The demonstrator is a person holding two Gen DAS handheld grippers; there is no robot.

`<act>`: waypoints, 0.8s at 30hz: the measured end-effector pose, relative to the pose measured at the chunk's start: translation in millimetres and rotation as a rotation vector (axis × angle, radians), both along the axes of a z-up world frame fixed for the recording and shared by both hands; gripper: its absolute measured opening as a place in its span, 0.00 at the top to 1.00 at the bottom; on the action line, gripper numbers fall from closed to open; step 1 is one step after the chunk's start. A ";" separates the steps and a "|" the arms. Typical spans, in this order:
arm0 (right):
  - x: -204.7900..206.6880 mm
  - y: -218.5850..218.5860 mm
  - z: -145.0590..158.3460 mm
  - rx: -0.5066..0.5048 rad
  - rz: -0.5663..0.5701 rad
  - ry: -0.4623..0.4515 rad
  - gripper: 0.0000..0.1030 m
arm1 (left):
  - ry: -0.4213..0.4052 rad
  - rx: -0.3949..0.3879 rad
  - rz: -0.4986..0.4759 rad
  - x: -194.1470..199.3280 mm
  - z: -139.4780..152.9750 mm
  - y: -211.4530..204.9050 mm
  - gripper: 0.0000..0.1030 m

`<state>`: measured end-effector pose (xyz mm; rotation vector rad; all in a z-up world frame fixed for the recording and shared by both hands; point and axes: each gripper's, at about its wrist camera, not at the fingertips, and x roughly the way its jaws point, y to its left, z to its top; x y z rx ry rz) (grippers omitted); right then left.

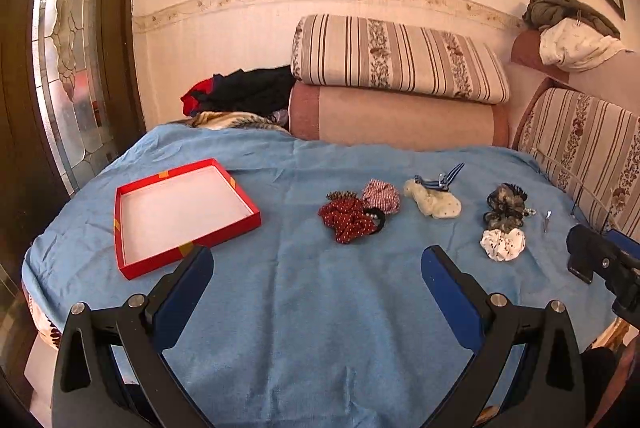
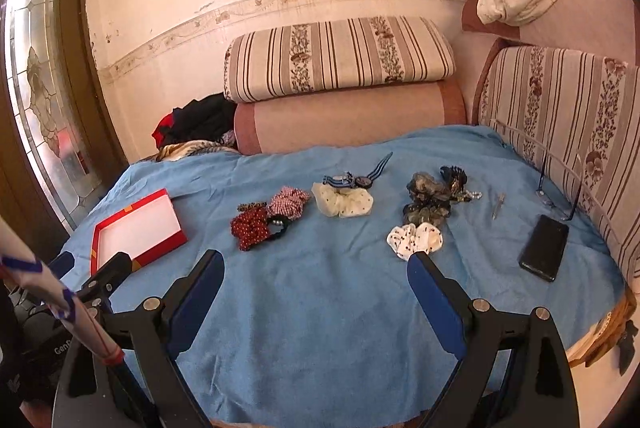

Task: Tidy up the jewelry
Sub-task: 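Grasp the red polka-dot scrunchie with the left tool while the right grasps the white cherry scrunchie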

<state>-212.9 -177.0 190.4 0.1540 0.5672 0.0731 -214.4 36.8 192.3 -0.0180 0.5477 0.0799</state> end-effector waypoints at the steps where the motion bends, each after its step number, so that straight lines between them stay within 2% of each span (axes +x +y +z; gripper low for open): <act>1: 1.7 -2.2 -2.5 0.002 -0.004 0.008 0.07 | 0.005 -0.003 -0.002 3.1 -2.1 -0.3 0.00; 6: 16.9 -27.5 -14.0 0.022 -0.051 0.044 0.08 | 0.069 -0.008 -0.039 37.4 -17.9 -3.0 0.00; 15: 45.6 -109.0 -23.5 0.113 -0.206 0.080 0.08 | 0.132 -0.031 -0.084 92.3 -37.3 -4.4 0.00; 21: 89.1 -131.0 -36.7 0.190 -0.185 0.143 0.18 | 0.205 -0.113 -0.108 163.5 -42.4 8.2 0.00; 24: 118.0 -136.9 -57.4 0.232 -0.167 0.193 0.23 | 0.248 -0.178 -0.094 190.8 -68.8 29.2 0.00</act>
